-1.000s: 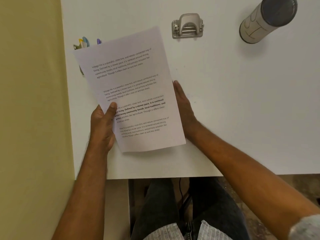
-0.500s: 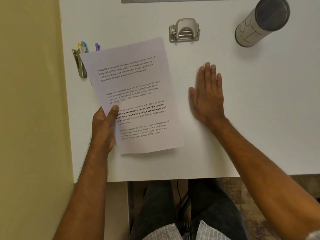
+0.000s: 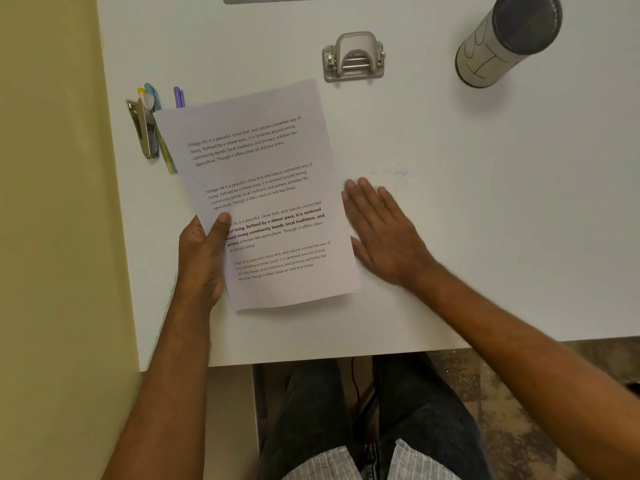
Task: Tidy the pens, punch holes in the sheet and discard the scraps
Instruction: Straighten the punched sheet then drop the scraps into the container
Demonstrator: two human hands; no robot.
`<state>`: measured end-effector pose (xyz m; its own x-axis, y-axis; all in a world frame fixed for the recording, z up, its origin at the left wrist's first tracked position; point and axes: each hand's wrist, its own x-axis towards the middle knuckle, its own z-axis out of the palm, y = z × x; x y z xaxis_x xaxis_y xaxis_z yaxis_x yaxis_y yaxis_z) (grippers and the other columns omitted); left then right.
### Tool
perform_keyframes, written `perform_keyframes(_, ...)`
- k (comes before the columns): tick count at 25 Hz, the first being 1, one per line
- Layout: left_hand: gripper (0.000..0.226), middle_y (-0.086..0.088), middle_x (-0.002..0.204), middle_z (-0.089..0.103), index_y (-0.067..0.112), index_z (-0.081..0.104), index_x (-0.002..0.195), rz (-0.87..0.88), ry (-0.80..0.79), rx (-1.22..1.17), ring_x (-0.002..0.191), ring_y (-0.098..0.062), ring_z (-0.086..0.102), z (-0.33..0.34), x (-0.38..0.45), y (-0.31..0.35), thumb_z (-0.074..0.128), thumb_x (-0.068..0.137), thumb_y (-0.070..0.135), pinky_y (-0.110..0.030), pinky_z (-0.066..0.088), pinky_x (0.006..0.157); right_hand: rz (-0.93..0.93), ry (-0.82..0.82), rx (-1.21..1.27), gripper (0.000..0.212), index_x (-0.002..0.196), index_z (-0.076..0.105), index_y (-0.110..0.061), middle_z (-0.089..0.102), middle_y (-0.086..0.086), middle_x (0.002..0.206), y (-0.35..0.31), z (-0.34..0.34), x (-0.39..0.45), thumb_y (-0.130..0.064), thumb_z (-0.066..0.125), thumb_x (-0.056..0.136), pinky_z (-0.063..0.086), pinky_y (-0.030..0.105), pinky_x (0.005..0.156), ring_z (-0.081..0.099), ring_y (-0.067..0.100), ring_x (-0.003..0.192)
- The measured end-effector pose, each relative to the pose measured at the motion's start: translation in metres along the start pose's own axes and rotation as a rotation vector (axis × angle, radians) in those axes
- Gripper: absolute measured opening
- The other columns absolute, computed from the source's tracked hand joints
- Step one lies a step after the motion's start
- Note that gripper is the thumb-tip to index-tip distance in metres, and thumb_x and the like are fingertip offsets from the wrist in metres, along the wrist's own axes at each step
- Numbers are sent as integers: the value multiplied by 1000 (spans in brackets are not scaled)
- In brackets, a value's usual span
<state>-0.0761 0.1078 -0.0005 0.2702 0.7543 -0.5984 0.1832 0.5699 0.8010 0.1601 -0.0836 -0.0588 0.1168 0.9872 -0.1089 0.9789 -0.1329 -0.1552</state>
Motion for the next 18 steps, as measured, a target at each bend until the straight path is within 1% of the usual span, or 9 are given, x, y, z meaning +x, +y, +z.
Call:
perform_keyframes(2, 26, 7, 116, 77, 24, 65, 125, 0, -3, 8, 107, -14, 74, 1, -1, -1, 54, 106, 11, -33, 60, 93, 30, 29, -42, 66, 163, 18, -2, 13, 18, 172, 18, -2, 13, -43, 26, 112, 13, 50, 130, 9, 34, 160)
perform_keyframes(4, 25, 8, 115, 78, 24, 65, 124, 0, -5, 15, 106, -13, 74, 2, -3, -2, 54, 106, 11, -31, 61, 91, 73, 38, -65, 67, 163, 17, -2, 13, 19, 172, 36, -4, 22, -43, 29, 112, 12, 49, 130, 9, 34, 160)
perform_keyframes(7, 25, 9, 113, 78, 25, 65, 124, -4, 3, 23, 104, -13, 75, 1, -4, -3, 54, 106, 11, -29, 61, 88, 132, 51, -81, 67, 163, 15, -1, 12, 19, 172, 59, -8, 33, -44, 26, 112, 11, 49, 130, 8, 34, 161)
perform_keyframes(11, 25, 6, 115, 78, 25, 65, 124, -6, 12, 43, 106, -16, 74, -2, -4, -5, 55, 105, 11, -34, 61, 93, 224, 56, -35, 68, 164, 14, -1, 11, 20, 172, 67, -17, 37, -44, 27, 112, 8, 50, 131, 7, 35, 161)
perform_keyframes(13, 27, 4, 118, 76, 21, 64, 128, -2, 5, 50, 109, -18, 73, -3, -5, -6, 55, 105, 11, -35, 61, 94, 190, 75, 5, 67, 164, 15, -2, 11, 19, 172, 50, -16, 19, -40, 31, 111, 9, 50, 130, 6, 35, 161)
perform_keyframes(15, 29, 2, 120, 76, 17, 62, 133, 3, 0, 64, 109, -20, 73, -4, -5, -8, 56, 105, 12, -34, 61, 93, 114, 55, 31, 66, 163, 17, -2, 12, 18, 172, 27, -10, -10, -38, 34, 111, 13, 51, 130, 7, 34, 161)
perform_keyframes(18, 25, 6, 112, 78, 18, 64, 129, -1, 0, 113, 101, -16, 75, -5, -3, -9, 56, 105, 14, -30, 62, 86, 46, 12, 2, 67, 164, 17, -4, 11, 17, 172, 15, -3, -33, -42, 35, 112, 16, 52, 129, 8, 33, 161)
